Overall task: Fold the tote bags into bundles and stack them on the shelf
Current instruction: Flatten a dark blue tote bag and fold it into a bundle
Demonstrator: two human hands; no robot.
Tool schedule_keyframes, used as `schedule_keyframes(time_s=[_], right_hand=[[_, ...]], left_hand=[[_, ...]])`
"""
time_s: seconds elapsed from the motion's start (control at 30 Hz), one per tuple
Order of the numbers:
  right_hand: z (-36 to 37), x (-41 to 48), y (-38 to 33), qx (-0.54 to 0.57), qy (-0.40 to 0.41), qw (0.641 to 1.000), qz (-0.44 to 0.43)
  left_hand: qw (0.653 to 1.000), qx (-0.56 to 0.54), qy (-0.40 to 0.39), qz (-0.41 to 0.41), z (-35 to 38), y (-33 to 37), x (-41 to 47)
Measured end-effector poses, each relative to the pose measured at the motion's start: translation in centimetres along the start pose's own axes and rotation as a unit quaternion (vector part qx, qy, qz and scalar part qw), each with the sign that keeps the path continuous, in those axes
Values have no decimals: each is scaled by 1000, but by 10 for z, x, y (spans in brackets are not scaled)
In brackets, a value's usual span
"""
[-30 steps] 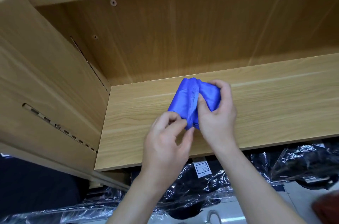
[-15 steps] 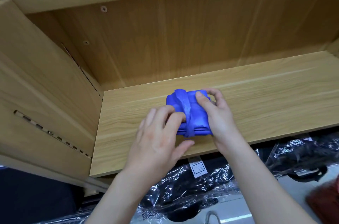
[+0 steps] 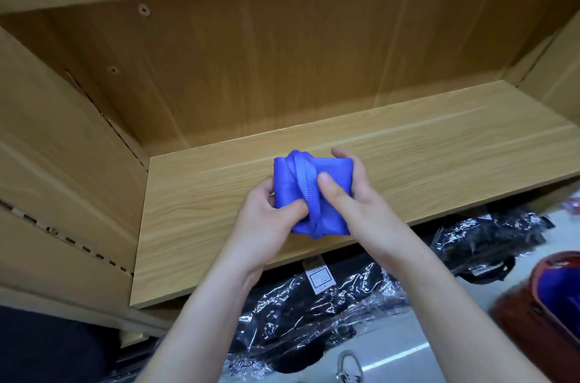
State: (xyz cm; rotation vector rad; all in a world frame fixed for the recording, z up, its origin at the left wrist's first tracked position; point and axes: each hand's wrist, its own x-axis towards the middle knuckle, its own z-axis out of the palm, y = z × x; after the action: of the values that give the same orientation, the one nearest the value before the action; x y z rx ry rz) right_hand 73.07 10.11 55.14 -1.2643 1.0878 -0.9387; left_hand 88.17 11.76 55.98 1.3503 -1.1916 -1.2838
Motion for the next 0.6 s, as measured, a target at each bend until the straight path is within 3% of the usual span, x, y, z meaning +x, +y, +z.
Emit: schedule_keyframes(time_s=[0.13, 0.27, 0.43, 0.5, 0.57, 0.6], right_hand=[[-15, -10, 3, -75, 58, 993, -63], [-41, -22, -1, -108, -20, 992, -62], [-84, -26, -3, 26, 54, 998, -28], [-106, -31, 0, -3, 57, 998, -24], [-127, -38, 6, -69, 91, 993, -34], [-138, -42, 9, -110, 121, 985, -50]], left_hand=[[992, -90, -72, -41, 9, -1, 3], [995, -70, -64, -3, 21, 3, 16], [996, -84, -18, 20, 52, 5, 30], [995, -96, -35, 20, 69, 3, 31], [996, -32, -76, 28, 87, -2, 28], [994, 51, -82, 55, 97, -5, 28]])
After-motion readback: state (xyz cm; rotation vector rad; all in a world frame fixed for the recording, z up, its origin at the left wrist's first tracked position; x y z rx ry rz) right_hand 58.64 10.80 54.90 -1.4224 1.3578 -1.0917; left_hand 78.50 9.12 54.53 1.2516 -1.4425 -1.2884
